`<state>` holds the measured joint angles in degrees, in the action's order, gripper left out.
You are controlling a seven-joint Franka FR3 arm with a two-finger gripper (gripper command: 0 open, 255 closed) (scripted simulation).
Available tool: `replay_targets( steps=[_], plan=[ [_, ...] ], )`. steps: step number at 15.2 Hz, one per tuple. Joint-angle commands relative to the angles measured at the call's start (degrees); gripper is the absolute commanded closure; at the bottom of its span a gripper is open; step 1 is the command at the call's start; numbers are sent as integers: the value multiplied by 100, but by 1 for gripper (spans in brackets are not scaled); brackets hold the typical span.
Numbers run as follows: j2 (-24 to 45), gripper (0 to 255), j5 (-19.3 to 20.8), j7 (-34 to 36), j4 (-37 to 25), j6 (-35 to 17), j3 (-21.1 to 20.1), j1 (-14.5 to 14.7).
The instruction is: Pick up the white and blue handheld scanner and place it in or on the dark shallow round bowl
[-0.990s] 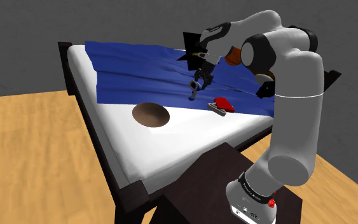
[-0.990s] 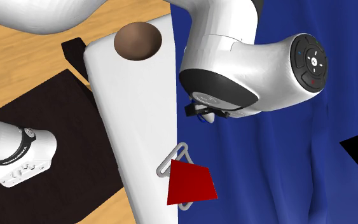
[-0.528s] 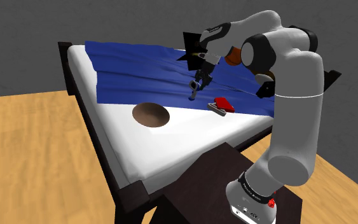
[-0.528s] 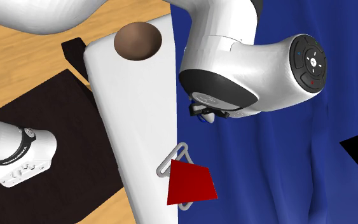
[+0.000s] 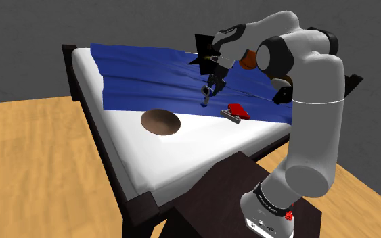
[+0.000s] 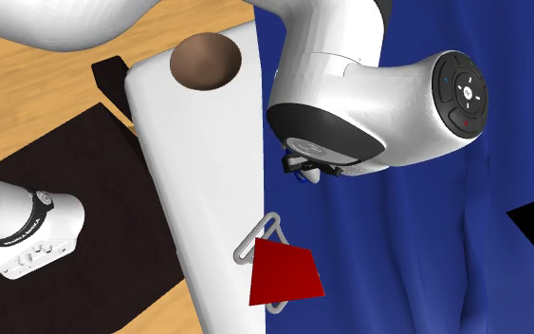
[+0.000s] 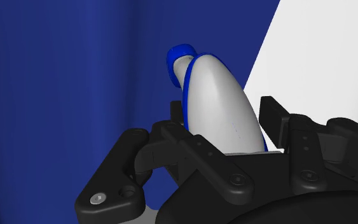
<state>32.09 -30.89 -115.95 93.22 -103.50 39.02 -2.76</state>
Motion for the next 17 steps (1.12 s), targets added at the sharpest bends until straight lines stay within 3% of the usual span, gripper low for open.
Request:
replay_targets(
  steps=[1, 17],
  plan=[
    [3, 255, -1, 1, 0, -1, -2, 1],
    [-422, 255, 319, 344, -653, 937, 173, 16]
  ],
)
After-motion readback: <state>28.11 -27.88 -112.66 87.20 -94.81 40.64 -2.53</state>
